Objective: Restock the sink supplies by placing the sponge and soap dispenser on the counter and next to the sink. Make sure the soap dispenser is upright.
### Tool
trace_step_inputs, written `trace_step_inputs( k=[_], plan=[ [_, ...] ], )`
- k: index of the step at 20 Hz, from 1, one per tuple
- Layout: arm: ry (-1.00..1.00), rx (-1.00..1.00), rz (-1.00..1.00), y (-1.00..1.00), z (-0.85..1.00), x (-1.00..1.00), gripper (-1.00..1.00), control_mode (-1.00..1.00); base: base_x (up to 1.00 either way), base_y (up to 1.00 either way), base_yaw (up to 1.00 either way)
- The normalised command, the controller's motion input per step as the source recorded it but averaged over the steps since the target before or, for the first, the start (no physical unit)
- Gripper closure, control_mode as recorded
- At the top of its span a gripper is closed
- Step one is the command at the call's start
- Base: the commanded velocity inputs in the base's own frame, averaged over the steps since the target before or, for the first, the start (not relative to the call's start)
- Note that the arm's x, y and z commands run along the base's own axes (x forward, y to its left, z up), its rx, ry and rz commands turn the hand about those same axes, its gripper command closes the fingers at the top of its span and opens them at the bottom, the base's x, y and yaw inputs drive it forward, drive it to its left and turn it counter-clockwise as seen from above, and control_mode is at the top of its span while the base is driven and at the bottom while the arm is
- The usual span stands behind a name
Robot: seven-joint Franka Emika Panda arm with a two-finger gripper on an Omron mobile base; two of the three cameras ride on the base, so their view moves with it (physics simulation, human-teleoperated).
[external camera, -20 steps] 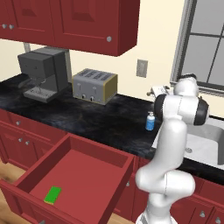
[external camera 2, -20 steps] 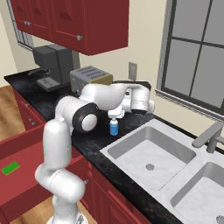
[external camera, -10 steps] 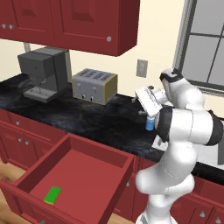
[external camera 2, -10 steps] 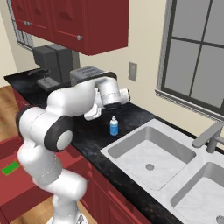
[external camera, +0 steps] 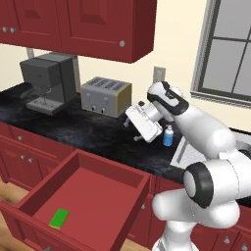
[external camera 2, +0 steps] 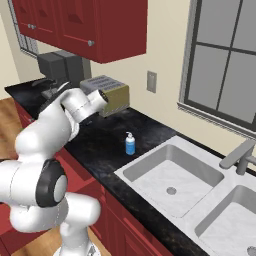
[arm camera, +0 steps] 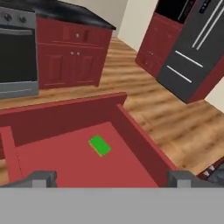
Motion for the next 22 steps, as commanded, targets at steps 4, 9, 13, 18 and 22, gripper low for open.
trace_step_inputs(
  k=[4, 9, 13, 18, 22],
  plan=[
    [0.00, -0.17, -0.08, 1.00, 0.03, -0.51, -1.00, -1.00, 0.00, 0.00, 0.00],
    [0.01, -0.02, -0.35, 0.92, 0.00, -0.53, -1.00, -1.00, 0.00, 0.00, 0.00],
    [0.01, 0.00, -0.56, 0.63, -0.16, -0.42, -1.00, -1.00, 0.00, 0.00, 0.00],
    [0.05, 0.00, -0.69, 0.50, -0.33, -0.34, -1.00, -1.00, 0.00, 0.00, 0.00],
    [0.24, 0.00, -0.71, 0.41, -0.26, -0.04, -1.00, -1.00, 0.00, 0.00, 0.00]
  ],
)
